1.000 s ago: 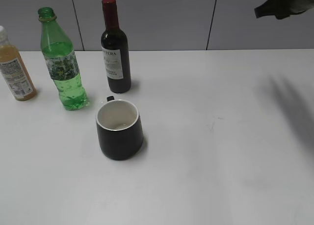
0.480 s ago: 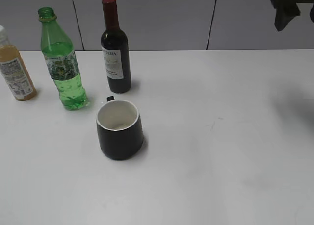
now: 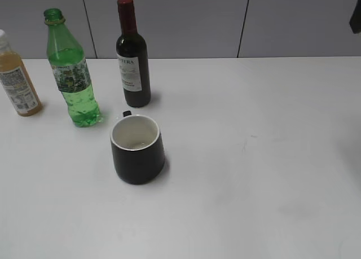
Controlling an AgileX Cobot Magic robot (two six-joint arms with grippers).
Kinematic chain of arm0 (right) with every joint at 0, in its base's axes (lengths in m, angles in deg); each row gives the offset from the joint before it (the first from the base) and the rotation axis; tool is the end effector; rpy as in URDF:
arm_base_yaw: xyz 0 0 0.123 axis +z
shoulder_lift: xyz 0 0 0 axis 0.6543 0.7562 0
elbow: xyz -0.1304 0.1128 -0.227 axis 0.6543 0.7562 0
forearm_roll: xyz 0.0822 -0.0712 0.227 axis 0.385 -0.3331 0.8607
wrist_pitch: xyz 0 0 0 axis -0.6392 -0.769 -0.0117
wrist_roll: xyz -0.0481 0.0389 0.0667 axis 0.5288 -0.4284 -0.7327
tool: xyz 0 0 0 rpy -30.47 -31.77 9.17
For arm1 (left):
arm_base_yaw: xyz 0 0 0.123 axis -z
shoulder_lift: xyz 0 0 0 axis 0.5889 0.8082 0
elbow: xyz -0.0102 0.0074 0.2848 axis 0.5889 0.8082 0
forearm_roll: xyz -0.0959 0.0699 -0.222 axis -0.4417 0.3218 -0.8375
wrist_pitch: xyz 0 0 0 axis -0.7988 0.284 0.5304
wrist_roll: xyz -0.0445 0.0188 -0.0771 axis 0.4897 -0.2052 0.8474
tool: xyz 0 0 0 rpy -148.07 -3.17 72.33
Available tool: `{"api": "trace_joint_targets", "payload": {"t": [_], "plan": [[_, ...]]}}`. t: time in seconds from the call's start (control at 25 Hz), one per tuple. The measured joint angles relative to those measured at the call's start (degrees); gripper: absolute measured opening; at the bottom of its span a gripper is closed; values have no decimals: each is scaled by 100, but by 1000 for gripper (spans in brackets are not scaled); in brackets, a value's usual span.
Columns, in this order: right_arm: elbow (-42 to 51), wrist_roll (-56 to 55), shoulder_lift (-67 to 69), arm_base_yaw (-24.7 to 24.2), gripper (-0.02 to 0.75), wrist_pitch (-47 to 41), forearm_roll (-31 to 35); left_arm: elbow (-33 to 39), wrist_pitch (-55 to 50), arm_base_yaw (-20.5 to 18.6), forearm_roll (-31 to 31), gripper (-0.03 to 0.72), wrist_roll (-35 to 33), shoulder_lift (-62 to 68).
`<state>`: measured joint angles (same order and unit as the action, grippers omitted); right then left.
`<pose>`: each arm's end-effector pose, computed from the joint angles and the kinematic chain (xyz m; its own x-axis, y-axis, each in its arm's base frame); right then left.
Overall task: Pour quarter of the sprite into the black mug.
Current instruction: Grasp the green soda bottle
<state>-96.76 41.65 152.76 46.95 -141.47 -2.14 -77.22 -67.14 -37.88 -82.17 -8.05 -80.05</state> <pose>0.3356 0.0344 0.3583 -0.8949 -0.1244 -0.4285 -0.1261 0.9917 -0.0245 -0.0056 -0.0086 0.2794 -0.4303 0.0158 -0.9026 0.0644 0.9978 -0.0132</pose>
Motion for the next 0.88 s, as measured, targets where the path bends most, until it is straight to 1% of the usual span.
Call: {"api": "trace_joint_targets", "payload": {"t": [0.52,0.68,0.88], "plan": [[3226,101,-3267,0,592,134,133,0,0,0,0,543,0,0],[4060,101,-4292,0,593,186,192,0,0,0,0,543,0,0],[4793,106,-5610,0,591,265,216,0,0,0,0,543,0,0]]}}
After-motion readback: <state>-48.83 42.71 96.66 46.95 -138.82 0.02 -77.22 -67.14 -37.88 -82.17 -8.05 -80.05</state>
